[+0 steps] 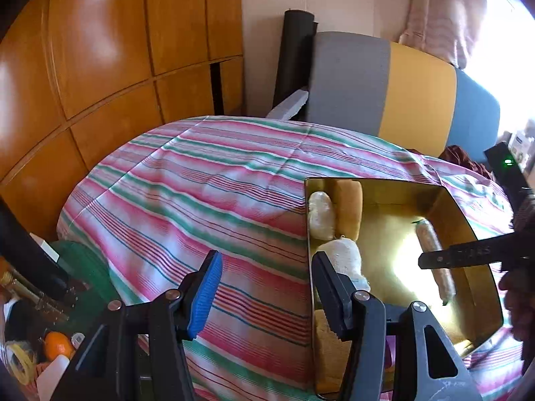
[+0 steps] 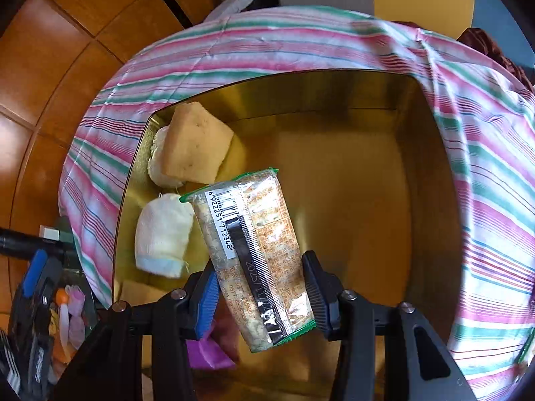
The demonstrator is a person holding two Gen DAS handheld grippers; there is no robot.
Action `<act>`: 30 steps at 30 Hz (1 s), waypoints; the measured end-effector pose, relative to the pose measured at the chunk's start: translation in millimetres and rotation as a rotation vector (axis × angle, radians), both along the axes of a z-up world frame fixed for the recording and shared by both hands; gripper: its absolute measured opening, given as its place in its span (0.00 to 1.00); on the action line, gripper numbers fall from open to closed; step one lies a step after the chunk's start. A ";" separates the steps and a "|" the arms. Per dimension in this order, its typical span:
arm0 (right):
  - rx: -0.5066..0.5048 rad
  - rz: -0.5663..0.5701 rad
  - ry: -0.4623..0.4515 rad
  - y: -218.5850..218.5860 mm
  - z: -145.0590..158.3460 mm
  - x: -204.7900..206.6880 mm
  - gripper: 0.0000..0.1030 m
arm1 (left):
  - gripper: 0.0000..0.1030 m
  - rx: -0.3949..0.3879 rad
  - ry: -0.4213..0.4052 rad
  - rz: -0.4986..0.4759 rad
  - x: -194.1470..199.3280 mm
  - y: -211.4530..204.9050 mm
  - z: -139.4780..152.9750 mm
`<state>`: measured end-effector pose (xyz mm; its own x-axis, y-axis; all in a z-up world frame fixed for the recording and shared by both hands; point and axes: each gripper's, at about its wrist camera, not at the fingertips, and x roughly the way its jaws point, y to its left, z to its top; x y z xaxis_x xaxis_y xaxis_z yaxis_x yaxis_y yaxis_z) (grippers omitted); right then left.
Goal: Organize objects
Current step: 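Lower the cracker packet into the tray and open the right gripper, then move both tools back to the remaining items on the table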
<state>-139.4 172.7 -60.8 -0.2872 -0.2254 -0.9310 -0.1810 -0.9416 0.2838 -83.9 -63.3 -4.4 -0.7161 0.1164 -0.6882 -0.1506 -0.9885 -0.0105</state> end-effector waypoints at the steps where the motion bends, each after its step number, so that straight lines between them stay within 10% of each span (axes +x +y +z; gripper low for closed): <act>1: 0.002 0.002 -0.006 -4.4 -1.6 -3.8 0.46 | 0.55 0.003 -0.002 0.001 -0.6 -1.1 -0.7; 20: -0.174 -0.070 -0.009 -14.2 -15.9 -0.3 0.49 | 0.58 0.041 -0.031 0.002 -2.6 -5.5 -7.4; 30: -0.015 -0.036 0.159 13.9 17.3 50.5 0.50 | 0.62 0.013 0.001 -0.033 9.3 9.7 -0.7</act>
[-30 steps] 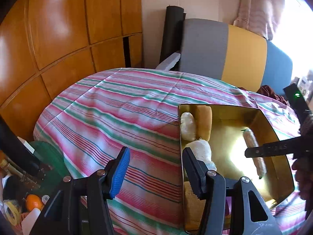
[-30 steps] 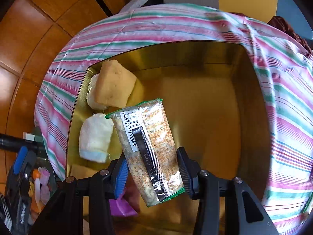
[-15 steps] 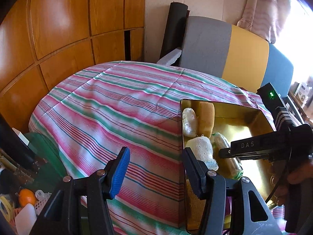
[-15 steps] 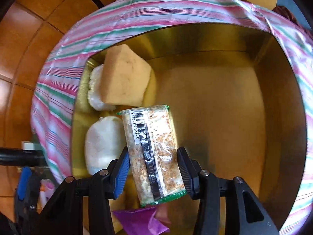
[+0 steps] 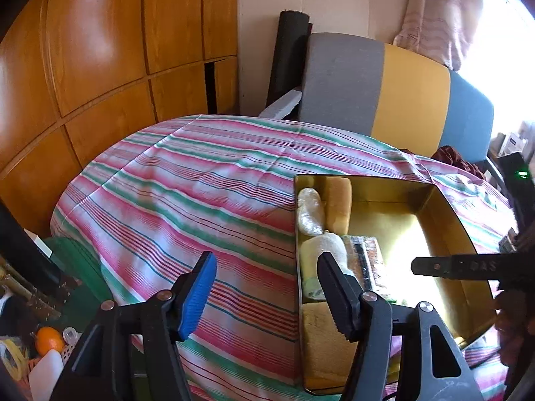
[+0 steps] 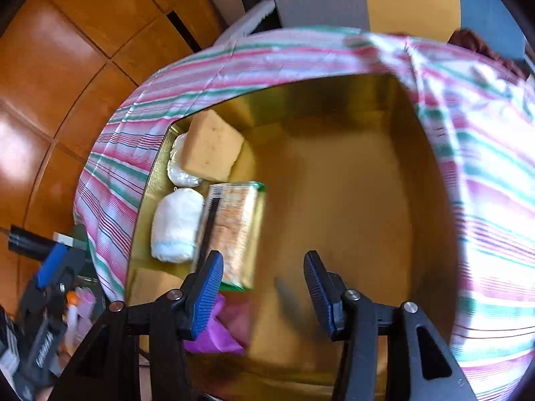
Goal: Organize objects
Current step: 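Move both tools back to the remaining items on the table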
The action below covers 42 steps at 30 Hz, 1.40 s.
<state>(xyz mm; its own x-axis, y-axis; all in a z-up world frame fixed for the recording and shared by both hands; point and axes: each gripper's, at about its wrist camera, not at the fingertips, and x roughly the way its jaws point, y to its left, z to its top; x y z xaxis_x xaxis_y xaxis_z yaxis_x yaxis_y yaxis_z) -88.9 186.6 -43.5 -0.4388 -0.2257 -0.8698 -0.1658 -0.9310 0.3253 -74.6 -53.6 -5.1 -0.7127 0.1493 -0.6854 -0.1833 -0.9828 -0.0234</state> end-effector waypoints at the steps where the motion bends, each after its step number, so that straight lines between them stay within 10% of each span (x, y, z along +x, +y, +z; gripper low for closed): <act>1: 0.020 0.002 0.016 0.9 4.5 6.3 0.50 | 0.62 -0.004 0.000 -0.008 1.7 2.8 0.2; 17: 0.158 -0.057 0.107 57.5 18.1 80.1 0.54 | 0.64 -0.044 -0.003 -0.131 32.9 58.1 3.0; 42: 0.294 -0.699 0.017 317.7 32.4 230.0 0.54 | 0.64 -0.093 0.006 -0.515 62.8 236.7 23.1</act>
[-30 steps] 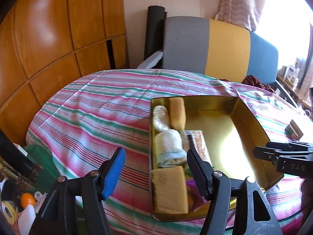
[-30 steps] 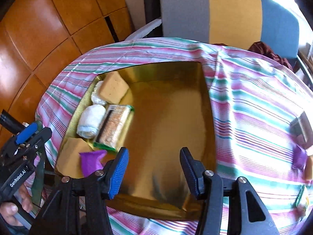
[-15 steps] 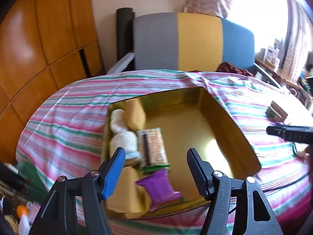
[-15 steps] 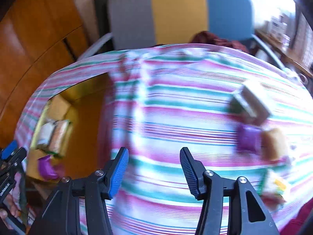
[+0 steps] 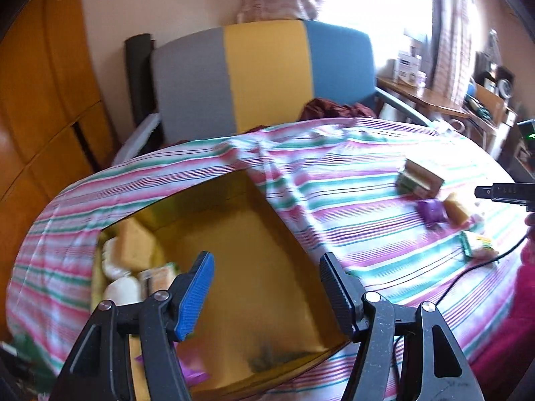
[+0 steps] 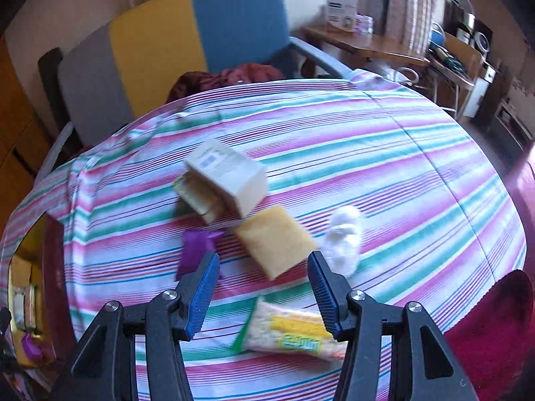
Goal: Organize objects
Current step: 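Move both tools back to the remaining items on the table, then grasp the green tea box with the left gripper and lift it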
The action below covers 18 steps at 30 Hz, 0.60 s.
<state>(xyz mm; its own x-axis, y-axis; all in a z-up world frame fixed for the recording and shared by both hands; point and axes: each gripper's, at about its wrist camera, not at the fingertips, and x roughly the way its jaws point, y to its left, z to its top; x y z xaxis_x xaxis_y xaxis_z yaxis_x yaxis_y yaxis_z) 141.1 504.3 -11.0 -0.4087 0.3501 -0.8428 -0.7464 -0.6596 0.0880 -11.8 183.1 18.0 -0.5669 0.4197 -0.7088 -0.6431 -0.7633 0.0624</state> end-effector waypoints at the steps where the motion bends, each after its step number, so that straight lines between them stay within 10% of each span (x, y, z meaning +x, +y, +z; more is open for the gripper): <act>1: -0.003 -0.011 0.001 4.6 -1.1 3.7 0.54 | 0.64 0.000 -0.009 -0.012 0.0 7.6 0.1; 18: -0.140 -0.081 0.116 37.1 -24.3 29.3 0.54 | 0.64 -0.059 -0.207 -0.156 -6.4 184.1 -26.6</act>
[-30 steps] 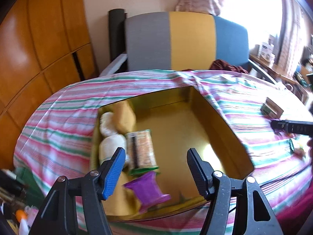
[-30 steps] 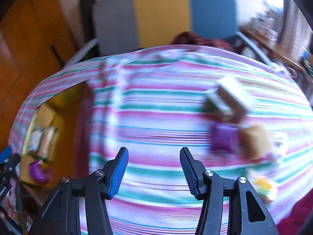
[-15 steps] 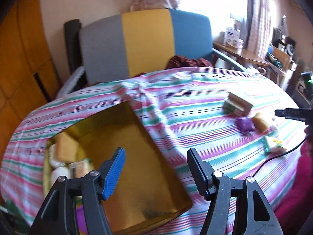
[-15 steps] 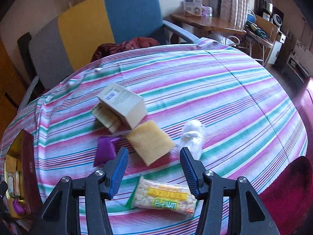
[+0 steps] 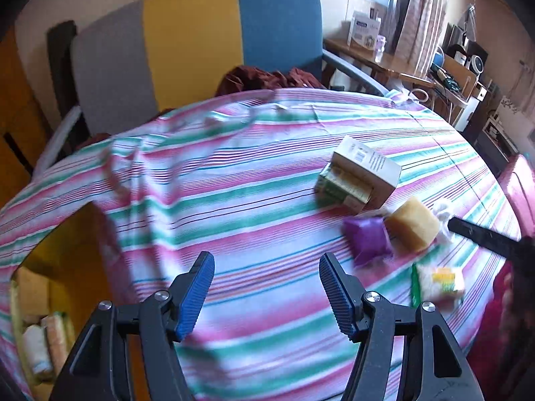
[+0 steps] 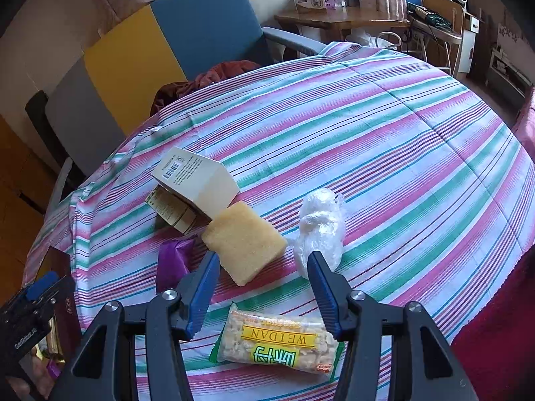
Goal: Organize objects
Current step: 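Grasp the green tea box with the left gripper and lift it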
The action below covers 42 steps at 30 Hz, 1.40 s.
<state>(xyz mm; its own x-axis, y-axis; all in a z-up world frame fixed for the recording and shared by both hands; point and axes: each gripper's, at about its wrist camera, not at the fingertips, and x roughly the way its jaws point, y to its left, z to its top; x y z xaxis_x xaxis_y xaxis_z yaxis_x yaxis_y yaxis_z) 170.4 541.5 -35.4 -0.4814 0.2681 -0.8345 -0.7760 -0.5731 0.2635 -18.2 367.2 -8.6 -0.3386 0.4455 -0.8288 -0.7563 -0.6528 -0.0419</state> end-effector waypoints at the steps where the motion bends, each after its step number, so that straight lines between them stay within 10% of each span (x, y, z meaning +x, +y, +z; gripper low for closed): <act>1: -0.006 0.003 0.005 0.0 -0.4 -0.1 0.54 | 0.64 -0.007 -0.017 -0.003 -2.4 9.1 -3.6; 25: -0.106 0.036 0.074 4.2 -9.4 2.9 0.54 | 0.61 -0.044 -0.244 0.131 -52.9 160.2 -64.4; 32: -0.113 0.024 0.078 5.8 -10.8 6.9 0.54 | 0.58 -0.061 -0.258 0.134 -55.0 161.1 -76.7; 36: -0.114 0.029 0.075 5.7 -11.9 6.5 0.54 | 0.31 -0.071 -0.219 0.106 -51.3 148.8 -77.0; 42: -0.112 0.020 0.072 6.9 -12.8 6.1 0.54 | 0.30 -0.065 -0.201 0.054 -49.1 116.0 -77.1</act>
